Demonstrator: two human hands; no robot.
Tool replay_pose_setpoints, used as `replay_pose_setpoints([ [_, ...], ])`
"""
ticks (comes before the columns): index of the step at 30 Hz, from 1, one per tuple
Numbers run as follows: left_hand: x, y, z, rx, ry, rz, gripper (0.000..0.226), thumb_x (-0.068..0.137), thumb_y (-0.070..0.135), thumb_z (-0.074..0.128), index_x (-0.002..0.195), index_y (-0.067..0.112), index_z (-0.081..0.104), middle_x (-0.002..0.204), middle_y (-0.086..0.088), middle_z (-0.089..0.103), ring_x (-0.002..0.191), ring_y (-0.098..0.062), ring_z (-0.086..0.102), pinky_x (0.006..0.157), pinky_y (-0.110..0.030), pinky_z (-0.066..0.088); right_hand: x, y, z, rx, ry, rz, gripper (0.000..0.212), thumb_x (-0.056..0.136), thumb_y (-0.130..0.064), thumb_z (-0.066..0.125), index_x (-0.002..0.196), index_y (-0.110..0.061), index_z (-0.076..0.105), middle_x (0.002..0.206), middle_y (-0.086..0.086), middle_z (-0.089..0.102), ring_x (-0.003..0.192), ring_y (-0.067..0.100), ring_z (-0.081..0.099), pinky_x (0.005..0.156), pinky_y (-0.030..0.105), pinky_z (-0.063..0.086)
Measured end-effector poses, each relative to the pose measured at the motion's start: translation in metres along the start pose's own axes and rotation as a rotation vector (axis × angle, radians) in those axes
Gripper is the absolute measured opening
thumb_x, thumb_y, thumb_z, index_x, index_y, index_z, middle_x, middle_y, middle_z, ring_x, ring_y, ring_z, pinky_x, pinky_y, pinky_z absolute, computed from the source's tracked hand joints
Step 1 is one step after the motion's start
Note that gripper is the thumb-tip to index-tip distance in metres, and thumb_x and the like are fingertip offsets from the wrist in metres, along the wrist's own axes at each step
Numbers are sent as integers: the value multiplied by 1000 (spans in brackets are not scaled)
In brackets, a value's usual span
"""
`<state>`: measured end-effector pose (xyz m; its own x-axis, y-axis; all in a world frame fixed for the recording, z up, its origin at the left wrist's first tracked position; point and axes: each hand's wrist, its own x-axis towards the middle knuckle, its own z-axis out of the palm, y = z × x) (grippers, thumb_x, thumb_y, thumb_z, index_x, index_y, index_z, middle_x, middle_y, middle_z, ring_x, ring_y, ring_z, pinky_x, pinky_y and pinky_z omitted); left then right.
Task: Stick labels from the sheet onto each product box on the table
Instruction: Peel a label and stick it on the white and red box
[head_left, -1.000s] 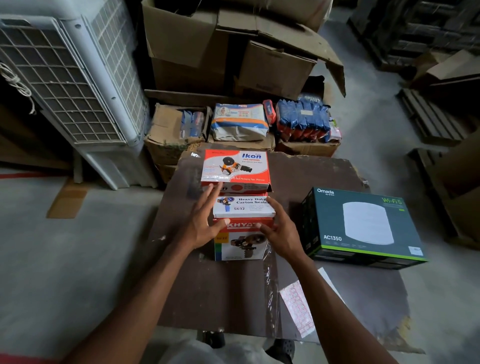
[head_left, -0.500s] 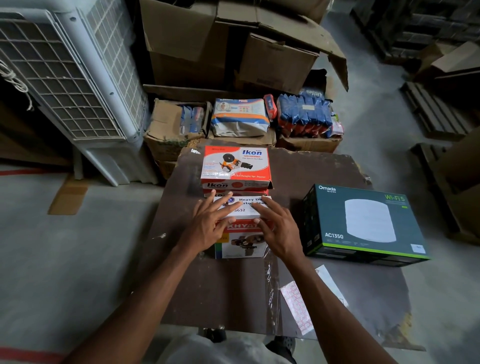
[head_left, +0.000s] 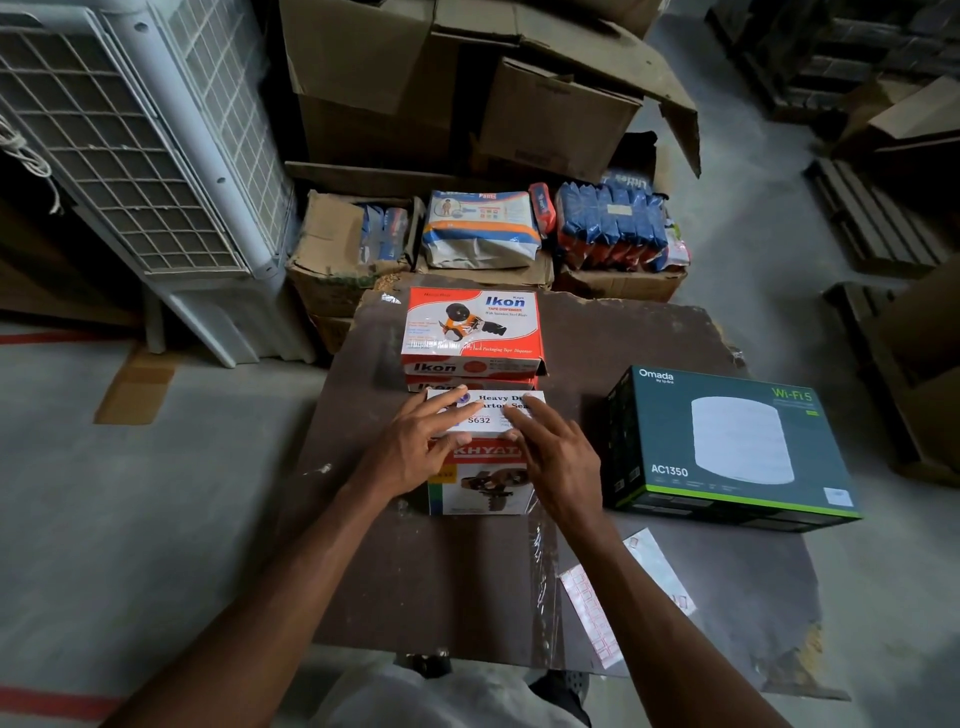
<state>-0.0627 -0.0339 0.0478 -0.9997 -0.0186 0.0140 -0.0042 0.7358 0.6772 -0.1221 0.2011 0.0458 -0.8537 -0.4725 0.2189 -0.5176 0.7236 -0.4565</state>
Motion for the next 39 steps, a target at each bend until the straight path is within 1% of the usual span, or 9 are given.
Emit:
replay_pose_setpoints([
  [6,-10,-5,7,152,-6,59,56,96,71,33,150,57,32,166,19,21,155,-27,17,115,-65,31,-7,12,9,-1,21,-26,43,104,-59,44,144,-49,53,156,-11,49,124,21,57,88,41,56],
  [10,-12,-1,16,311,69,97,53,99,54,41,151,45,38,165,9,26,155,-38,7,118,-70,12,-13,14,10,9,-11,-62,48,104,-61,42,150,-48,47,163,-11,40,131,21,54,96,41,50],
  [15,-14,13,25,326,162,95,47,99,43,55,146,40,49,158,3,40,152,-34,25,116,-69,21,-13,11,16,2,47,-60,51,98,-36,69,147,-39,55,160,-4,46,131,27,54,97,45,51],
  [18,-9,20,28,254,186,26,46,94,29,70,138,37,59,152,1,48,150,-37,30,113,-65,33,-16,7,18,20,40,-71,56,97,-29,69,150,-36,51,162,-1,42,136,30,49,104,47,47],
  [22,-7,17,27,126,193,22,47,92,23,71,137,34,61,151,-1,50,150,-38,25,111,-59,42,-29,15,10,165,84,-34,63,94,-16,66,153,-30,48,159,3,41,137,25,45,110,34,40],
  [26,-6,17,24,27,185,15,51,90,19,73,137,32,61,151,1,47,151,-31,19,112,-53,39,-65,61,9,237,251,196,34,94,-8,64,126,-19,70,120,-2,59,110,17,58,90,33,52],
  [30,-3,20,23,-19,155,-29,51,91,15,72,138,31,60,153,4,42,153,-29,14,114,-57,38,-116,137,15,311,287,738,17,96,-9,66,106,-18,76,98,1,72,91,23,69,82,39,56],
  [33,-3,20,23,-57,144,-64,51,92,12,70,138,30,59,154,6,36,155,-29,11,112,-57,40,-142,171,15,205,145,963,18,91,-5,66,101,-13,79,97,9,79,90,28,73,81,35,55],
  [39,-5,22,27,-53,174,-41,50,91,13,72,136,29,59,153,-2,45,154,-32,17,112,-39,30,-148,187,31,-24,-195,743,14,88,-11,67,90,-15,79,92,9,78,78,30,71,66,34,53],
])
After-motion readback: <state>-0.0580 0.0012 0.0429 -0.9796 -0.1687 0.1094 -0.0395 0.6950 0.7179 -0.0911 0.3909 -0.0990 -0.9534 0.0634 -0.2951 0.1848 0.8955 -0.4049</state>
